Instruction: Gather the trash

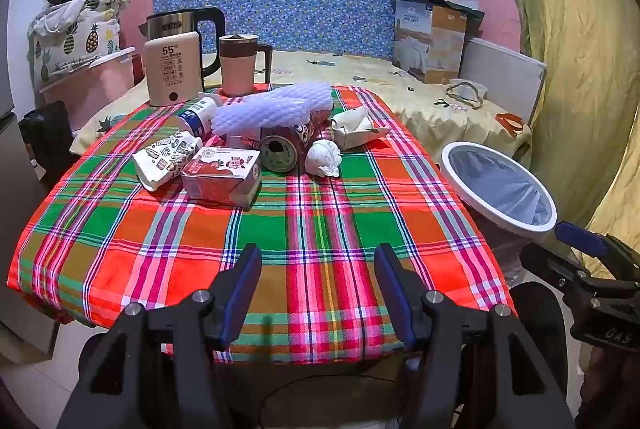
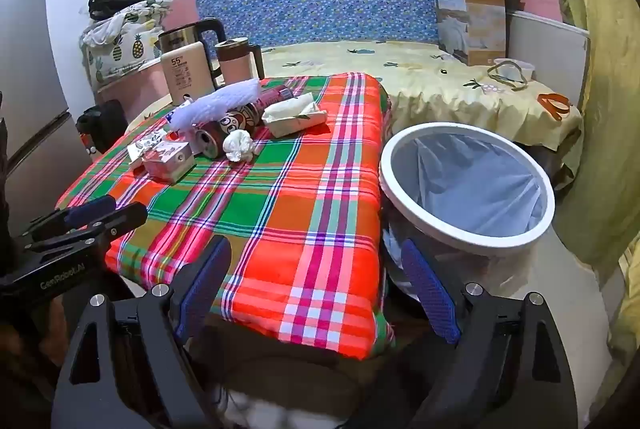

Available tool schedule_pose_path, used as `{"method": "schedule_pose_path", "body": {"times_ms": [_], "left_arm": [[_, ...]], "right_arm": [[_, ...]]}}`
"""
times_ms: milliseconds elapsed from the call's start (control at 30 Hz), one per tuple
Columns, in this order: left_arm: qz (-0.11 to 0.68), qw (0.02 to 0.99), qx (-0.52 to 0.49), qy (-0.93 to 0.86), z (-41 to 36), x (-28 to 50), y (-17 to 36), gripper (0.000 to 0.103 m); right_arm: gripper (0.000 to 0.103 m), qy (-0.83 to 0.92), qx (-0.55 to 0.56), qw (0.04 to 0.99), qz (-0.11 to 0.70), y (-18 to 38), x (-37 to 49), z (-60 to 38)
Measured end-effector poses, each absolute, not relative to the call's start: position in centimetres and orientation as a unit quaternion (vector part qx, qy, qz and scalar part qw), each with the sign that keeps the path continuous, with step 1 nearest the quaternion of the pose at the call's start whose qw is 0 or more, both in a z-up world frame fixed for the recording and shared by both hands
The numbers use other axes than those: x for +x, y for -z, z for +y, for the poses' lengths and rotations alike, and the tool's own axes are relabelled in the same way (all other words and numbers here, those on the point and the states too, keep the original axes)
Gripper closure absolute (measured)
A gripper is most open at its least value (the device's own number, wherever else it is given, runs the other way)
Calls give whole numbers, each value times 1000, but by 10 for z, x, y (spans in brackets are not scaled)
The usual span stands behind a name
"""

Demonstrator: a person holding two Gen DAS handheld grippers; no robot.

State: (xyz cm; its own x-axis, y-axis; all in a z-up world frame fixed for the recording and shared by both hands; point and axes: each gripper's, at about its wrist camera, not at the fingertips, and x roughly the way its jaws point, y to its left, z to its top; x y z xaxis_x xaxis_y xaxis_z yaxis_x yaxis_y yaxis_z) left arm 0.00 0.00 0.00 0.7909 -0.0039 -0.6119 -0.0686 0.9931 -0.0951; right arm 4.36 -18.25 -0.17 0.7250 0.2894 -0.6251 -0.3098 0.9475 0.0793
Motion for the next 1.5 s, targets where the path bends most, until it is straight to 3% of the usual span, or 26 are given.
{"method": "schedule_pose_path", "body": {"times_ms": [1500], "left_arm": [[321, 945, -57, -9, -6, 0, -4, 43]], "right_arm": [[15, -160, -15, 929, 332, -2, 43, -182]]}}
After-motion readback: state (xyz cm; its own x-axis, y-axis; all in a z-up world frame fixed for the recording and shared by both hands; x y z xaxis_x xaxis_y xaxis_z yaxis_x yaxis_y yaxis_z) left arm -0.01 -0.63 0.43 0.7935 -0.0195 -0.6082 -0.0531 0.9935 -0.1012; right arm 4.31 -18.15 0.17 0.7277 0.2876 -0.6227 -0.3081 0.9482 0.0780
